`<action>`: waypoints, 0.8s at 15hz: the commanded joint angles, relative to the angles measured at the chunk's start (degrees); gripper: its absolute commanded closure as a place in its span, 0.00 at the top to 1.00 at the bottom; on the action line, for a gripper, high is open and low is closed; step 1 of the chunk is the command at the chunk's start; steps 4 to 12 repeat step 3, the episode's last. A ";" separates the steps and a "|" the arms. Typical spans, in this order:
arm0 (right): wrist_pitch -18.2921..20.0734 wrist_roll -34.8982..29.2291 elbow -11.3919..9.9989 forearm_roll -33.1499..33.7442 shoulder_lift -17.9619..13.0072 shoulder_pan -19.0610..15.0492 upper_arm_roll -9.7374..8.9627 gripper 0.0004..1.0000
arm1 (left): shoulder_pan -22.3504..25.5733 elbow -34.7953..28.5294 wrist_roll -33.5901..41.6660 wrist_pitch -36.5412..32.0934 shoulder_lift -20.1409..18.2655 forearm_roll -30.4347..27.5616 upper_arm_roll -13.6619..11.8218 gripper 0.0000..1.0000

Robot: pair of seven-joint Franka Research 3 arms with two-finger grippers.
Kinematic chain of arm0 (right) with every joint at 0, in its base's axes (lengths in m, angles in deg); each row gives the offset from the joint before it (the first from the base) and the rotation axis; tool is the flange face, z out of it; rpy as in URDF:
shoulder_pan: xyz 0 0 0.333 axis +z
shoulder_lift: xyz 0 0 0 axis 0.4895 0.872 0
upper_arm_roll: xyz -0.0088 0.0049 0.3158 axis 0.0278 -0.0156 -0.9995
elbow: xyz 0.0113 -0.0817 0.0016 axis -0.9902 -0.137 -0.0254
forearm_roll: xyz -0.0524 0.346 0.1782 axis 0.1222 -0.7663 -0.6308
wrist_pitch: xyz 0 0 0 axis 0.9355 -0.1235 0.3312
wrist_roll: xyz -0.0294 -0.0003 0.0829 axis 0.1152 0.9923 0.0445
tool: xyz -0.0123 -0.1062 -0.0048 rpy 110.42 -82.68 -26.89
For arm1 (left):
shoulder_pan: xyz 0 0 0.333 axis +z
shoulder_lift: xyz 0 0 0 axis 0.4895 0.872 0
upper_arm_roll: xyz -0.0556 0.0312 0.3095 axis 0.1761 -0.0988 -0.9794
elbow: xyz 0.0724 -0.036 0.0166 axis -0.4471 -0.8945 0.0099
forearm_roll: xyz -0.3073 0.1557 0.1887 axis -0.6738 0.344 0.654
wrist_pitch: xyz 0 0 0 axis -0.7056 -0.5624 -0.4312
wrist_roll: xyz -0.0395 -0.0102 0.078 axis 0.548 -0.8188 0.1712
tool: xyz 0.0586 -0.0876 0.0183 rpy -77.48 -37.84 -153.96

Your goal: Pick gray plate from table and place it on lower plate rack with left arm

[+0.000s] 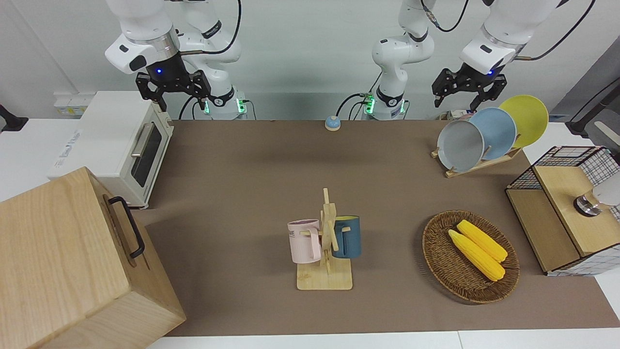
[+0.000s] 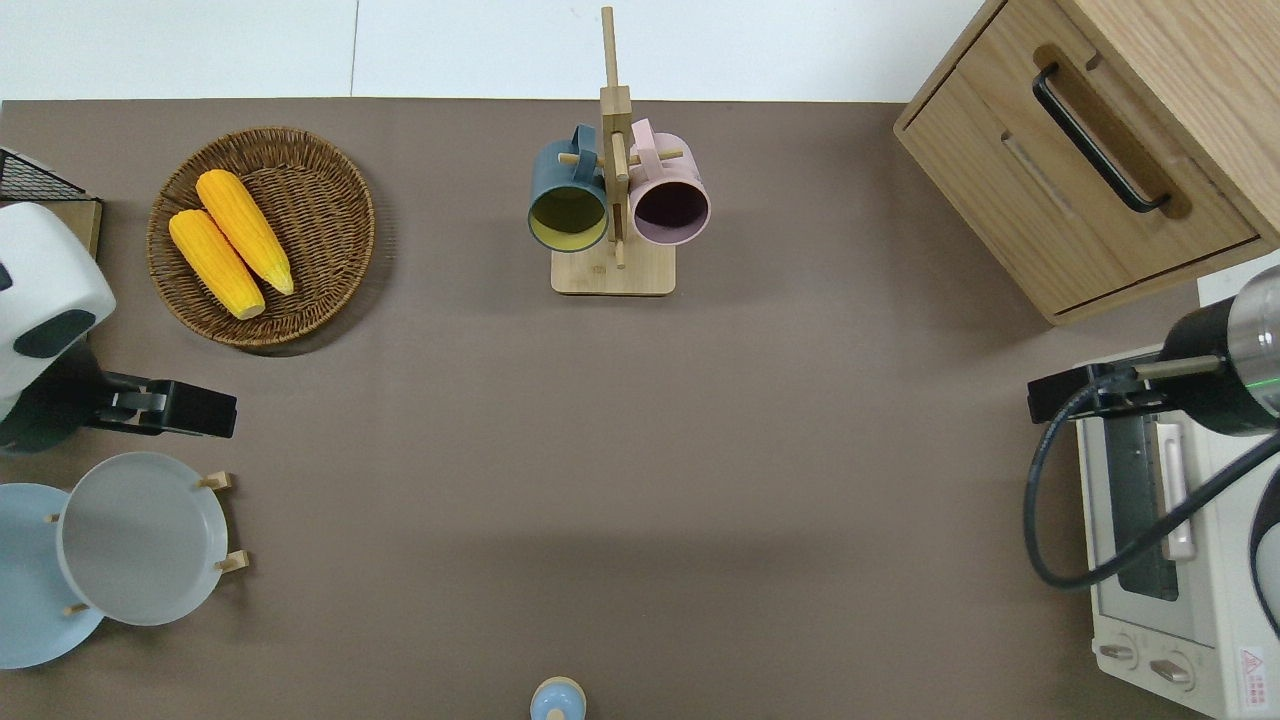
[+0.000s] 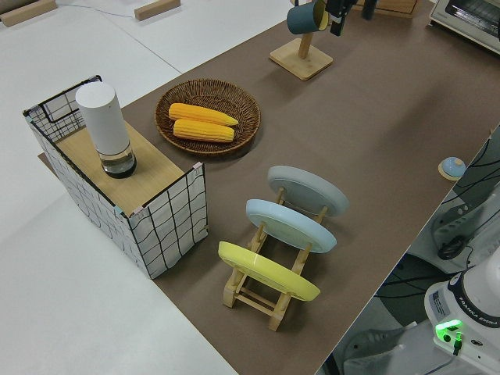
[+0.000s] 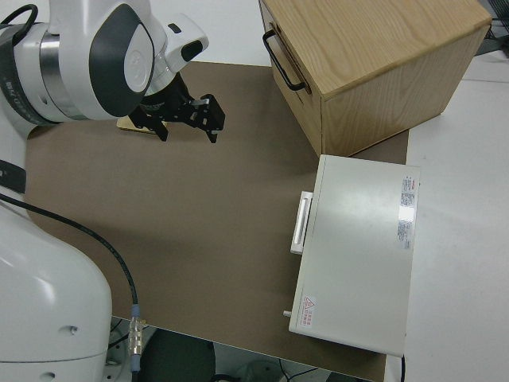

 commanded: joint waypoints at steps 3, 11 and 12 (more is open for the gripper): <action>0.83 -0.01 0.35 -0.43 -0.14 -0.41 -0.29 0.99 | 0.72 -3.22 1.09 1.62 -2.14 -0.98 -0.31 1.00; 0.83 -0.01 0.35 -0.43 -0.14 -0.41 -0.29 0.99 | 0.72 -3.22 1.09 1.62 -2.14 -0.98 -0.31 1.00; 0.83 -0.01 0.35 -0.43 -0.14 -0.41 -0.29 0.99 | 0.72 -3.22 1.09 1.62 -2.14 -0.98 -0.31 1.00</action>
